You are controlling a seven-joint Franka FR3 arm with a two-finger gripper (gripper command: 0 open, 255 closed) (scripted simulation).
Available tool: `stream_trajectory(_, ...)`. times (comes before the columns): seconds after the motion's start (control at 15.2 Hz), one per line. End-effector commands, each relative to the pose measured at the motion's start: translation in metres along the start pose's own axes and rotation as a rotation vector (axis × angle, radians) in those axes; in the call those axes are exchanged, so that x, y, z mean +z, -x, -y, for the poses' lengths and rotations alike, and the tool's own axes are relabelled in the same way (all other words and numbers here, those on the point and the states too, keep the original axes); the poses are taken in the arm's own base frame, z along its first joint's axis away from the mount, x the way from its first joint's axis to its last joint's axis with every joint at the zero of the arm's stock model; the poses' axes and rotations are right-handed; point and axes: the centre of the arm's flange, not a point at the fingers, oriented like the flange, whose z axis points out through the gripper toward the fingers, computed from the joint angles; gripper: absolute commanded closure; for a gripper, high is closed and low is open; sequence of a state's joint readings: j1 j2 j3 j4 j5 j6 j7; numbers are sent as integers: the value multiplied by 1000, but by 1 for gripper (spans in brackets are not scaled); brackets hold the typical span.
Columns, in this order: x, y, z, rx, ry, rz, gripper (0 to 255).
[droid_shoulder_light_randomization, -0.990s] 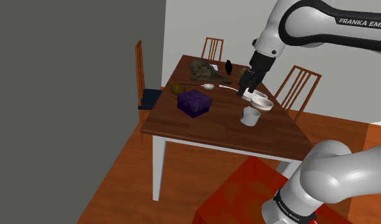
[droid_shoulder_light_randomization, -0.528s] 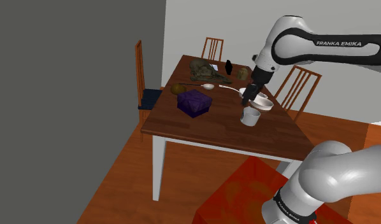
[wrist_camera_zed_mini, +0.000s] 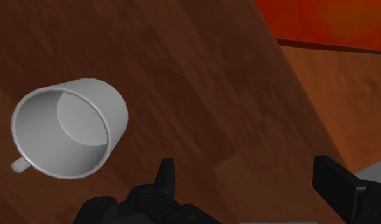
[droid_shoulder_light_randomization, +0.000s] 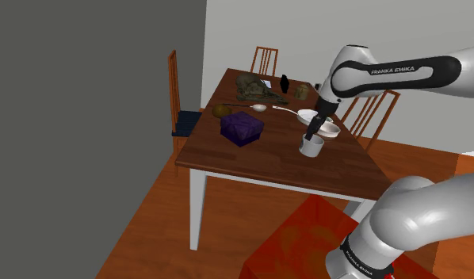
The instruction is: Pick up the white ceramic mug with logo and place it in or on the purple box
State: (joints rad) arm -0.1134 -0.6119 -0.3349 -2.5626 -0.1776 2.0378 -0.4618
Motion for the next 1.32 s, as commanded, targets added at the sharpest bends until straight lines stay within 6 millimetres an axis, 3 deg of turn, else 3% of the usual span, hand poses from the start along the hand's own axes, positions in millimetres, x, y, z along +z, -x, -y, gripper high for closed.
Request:
stream_trajectory(0.0, 17, -3, -20, -21, 7, 4, 0)
stream_trajectory(0.59, 86, -4, -113, -108, 32, 24, 0)
stream_trajectory(1.12, 127, -3, -117, -111, 33, 24, 0)
stream_trajectory(1.25, 127, -3, -117, -111, 33, 24, 0)
